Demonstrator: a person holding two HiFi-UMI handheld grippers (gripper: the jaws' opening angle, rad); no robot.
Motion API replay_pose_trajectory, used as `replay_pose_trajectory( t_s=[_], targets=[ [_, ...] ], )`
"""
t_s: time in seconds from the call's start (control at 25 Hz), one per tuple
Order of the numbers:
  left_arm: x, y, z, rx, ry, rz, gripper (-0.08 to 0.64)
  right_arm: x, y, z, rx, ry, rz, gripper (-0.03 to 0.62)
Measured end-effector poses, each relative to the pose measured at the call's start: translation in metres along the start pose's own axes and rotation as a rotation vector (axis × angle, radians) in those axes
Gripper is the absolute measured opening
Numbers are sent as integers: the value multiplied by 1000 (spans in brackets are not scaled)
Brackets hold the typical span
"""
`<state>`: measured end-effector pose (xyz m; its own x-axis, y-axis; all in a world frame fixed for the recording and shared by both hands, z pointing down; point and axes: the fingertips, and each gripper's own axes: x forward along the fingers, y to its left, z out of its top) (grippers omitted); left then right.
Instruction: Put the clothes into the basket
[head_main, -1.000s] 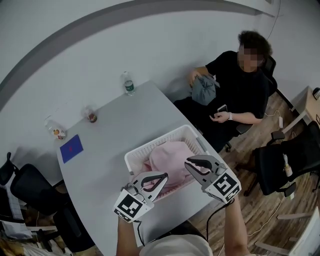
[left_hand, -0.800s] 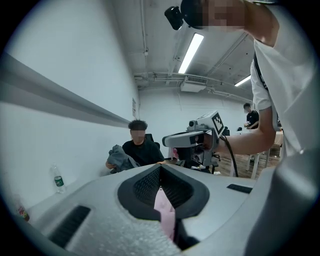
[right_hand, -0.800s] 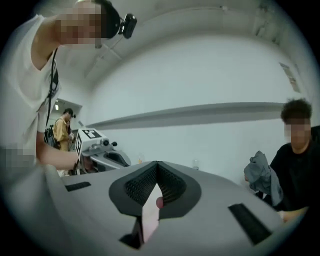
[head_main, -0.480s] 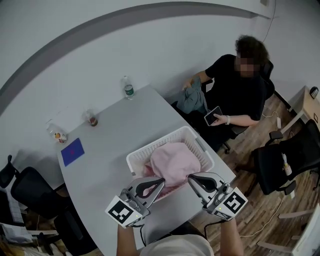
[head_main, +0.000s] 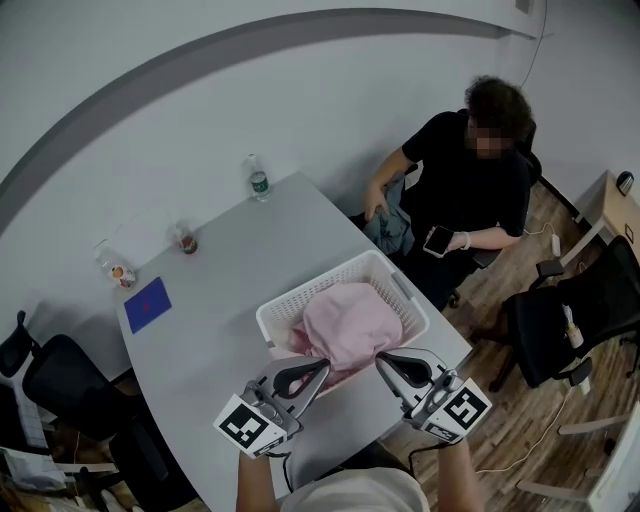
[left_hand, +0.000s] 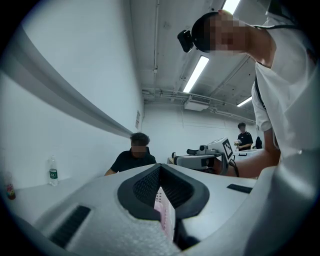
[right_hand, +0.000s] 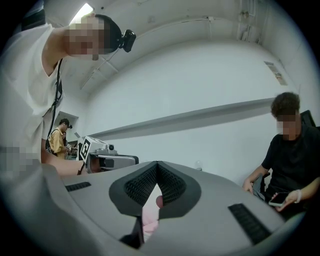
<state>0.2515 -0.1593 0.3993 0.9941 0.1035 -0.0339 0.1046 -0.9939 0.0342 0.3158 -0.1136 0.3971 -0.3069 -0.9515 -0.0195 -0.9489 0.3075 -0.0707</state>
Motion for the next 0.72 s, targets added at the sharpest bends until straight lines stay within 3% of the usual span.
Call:
replay_pose_trajectory(
  t_s=[0.72],
  targets=[
    [-16, -7, 2, 9, 5, -7, 2, 2, 19, 1, -27, 16, -7, 3]
  ],
)
